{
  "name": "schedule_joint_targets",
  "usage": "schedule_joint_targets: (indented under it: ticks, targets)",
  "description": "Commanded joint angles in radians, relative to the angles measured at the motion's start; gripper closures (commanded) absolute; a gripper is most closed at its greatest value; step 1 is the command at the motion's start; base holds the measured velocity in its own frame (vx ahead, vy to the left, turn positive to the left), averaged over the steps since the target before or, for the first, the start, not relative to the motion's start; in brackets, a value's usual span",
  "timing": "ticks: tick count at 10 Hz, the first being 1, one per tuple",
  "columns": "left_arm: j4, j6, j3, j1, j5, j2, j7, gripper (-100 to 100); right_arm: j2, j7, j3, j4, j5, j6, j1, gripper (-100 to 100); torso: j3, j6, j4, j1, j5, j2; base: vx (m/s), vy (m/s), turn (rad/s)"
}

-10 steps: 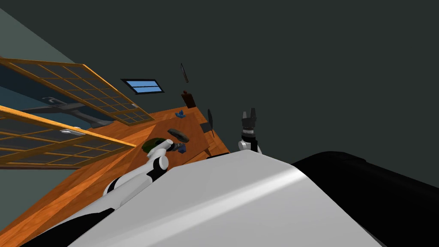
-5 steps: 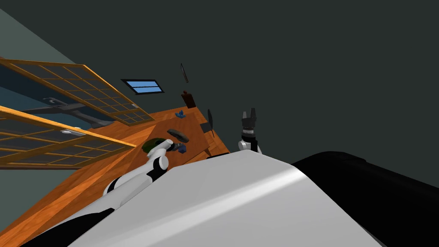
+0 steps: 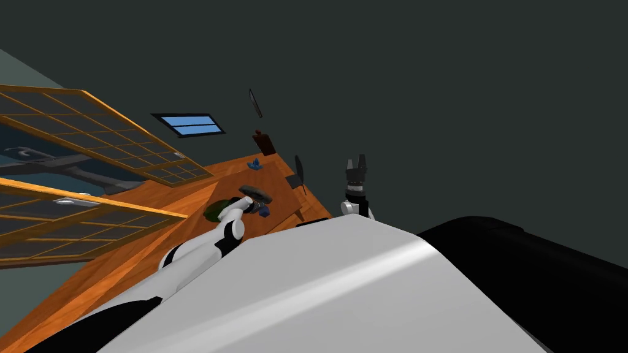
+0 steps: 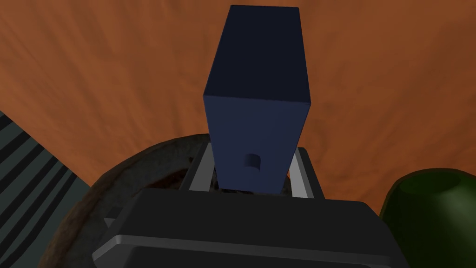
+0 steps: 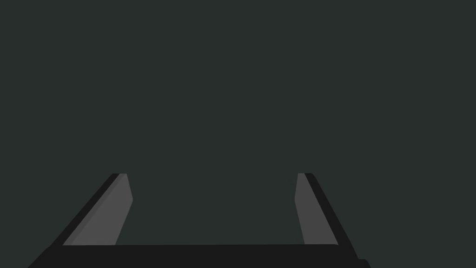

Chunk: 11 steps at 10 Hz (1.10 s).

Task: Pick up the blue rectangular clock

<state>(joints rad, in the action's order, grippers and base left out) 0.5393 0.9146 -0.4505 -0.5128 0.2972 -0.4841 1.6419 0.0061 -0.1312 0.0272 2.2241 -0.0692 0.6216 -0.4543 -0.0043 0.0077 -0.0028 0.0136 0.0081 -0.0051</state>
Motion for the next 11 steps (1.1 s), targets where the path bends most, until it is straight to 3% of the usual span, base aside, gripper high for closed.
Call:
schedule_joint_targets:
  ticks: [1, 3, 4, 7, 8, 11]
  targets:
    - [0.008, 0.009, 0.023, -0.009, -0.012, 0.012, -0.050, 100, 0.000, 0.000, 0.000, 0.000, 0.000, 0.000, 0.000, 0, 0.000, 0.000, 0.000, 0.000, 0.000, 0.000, -0.100, 0.172, -0.183]
    - [0.008, 0.009, 0.023, -0.009, -0.012, 0.012, -0.103, 100, 0.000, 0.000, 0.000, 0.000, 0.000, 0.000, 0.000, 0, -0.002, -0.002, -0.001, -0.002, 0.000, -0.004, -0.018, 0.045, 0.001]
    - [-0.007, 0.012, 0.070, -0.038, -0.036, 0.028, -0.134, 100, 0.000, 0.000, 0.000, 0.000, 0.000, 0.000, 0.000, 0, -0.004, -0.002, -0.002, -0.007, -0.001, -0.007, -0.075, 0.103, -0.251]
    - [-0.007, 0.012, 0.070, -0.038, -0.036, 0.028, -0.212, 100, 0.000, 0.000, 0.000, 0.000, 0.000, 0.000, 0.000, 0, -0.002, -0.003, -0.001, -0.003, 0.000, -0.004, -0.056, 0.076, -0.071]
    - [-0.021, 0.015, 0.117, -0.067, -0.060, 0.044, -0.243, 100, 0.000, 0.000, 0.000, 0.000, 0.000, 0.000, 0.000, 0, -0.003, -0.003, -0.001, -0.005, -0.001, -0.006, -0.091, 0.108, -0.285]
    - [-0.021, 0.015, 0.117, -0.067, -0.060, 0.044, -0.320, 100, 0.000, 0.000, 0.000, 0.000, 0.000, 0.000, 0.000, 0, -0.002, -0.003, -0.001, -0.002, 0.000, -0.004, -0.058, 0.086, -0.057]
